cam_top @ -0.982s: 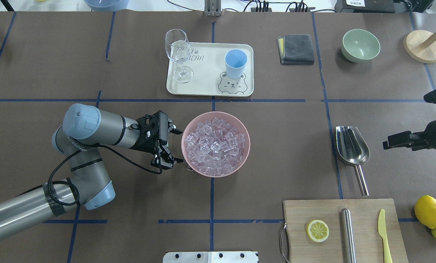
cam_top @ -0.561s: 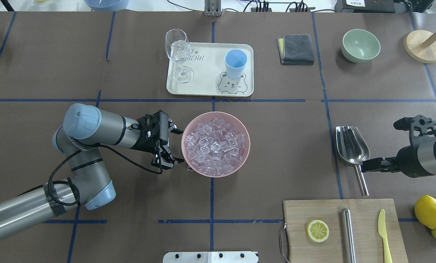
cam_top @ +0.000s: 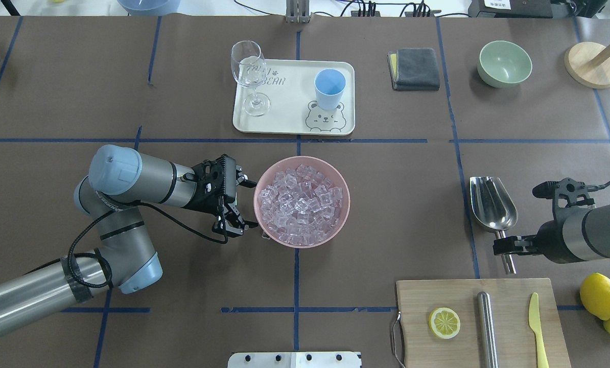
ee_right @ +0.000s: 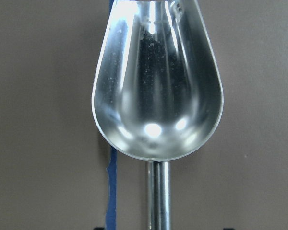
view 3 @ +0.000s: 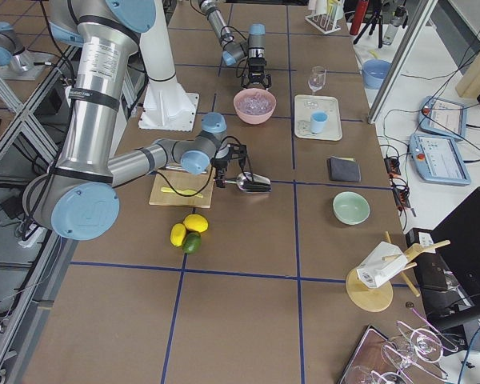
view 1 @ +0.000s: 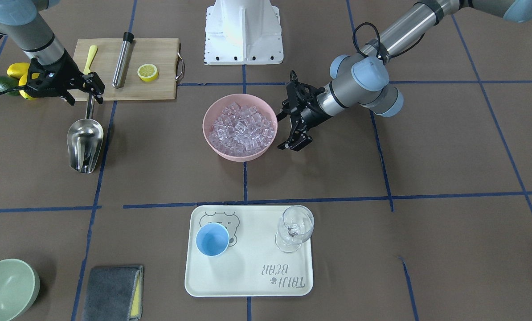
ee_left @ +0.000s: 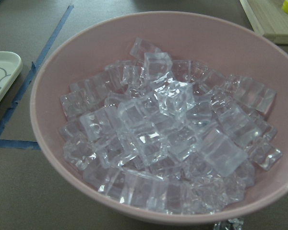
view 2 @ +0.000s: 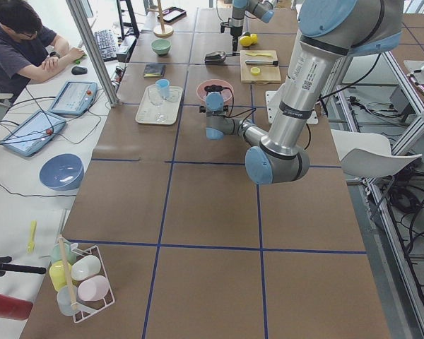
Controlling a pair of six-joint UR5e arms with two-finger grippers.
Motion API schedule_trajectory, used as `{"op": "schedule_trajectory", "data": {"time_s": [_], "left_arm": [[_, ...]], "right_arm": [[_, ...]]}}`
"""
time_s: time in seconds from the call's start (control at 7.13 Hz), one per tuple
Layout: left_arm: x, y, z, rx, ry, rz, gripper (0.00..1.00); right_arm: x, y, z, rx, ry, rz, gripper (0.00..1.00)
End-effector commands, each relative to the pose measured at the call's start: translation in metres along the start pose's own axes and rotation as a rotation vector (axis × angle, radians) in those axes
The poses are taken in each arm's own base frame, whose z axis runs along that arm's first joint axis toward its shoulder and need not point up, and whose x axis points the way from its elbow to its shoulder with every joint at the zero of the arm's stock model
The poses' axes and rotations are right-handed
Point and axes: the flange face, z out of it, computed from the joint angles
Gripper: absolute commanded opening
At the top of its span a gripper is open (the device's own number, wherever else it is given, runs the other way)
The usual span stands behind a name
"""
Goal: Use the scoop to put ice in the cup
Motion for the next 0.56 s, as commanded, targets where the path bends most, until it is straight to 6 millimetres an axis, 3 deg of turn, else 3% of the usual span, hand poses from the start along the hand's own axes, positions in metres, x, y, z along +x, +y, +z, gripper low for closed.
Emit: {"op": "schedule_trajectory", "data": {"time_s": [0.0,0.14,0.28,0.42], "left_arm": [[0.0003,0.0001,-0.0003,0.002,0.000,0.001,1.00],[0.0004,0.0000,-0.0004,0.004,0.000,0.002,1.00],[0.0004,0.0000,-0.0004,0.004,0.000,0.002,1.00],[0.0005,-0.0001,-0.0005,0.005,0.000,0.003,1.00]], "right_arm": [[-0.0053,0.0093,0.0121,-0.021,0.031,-0.011,0.70],[-0.0078,0.0140,0.0170,-0.035,0.040,-0.019,0.55],[-0.0054,0.0149,0.0175,-0.039,0.045,-0.021,0.22],[-0.0057,0.0145,0.0169,-0.034,0.045,-0.027,0.04]]}}
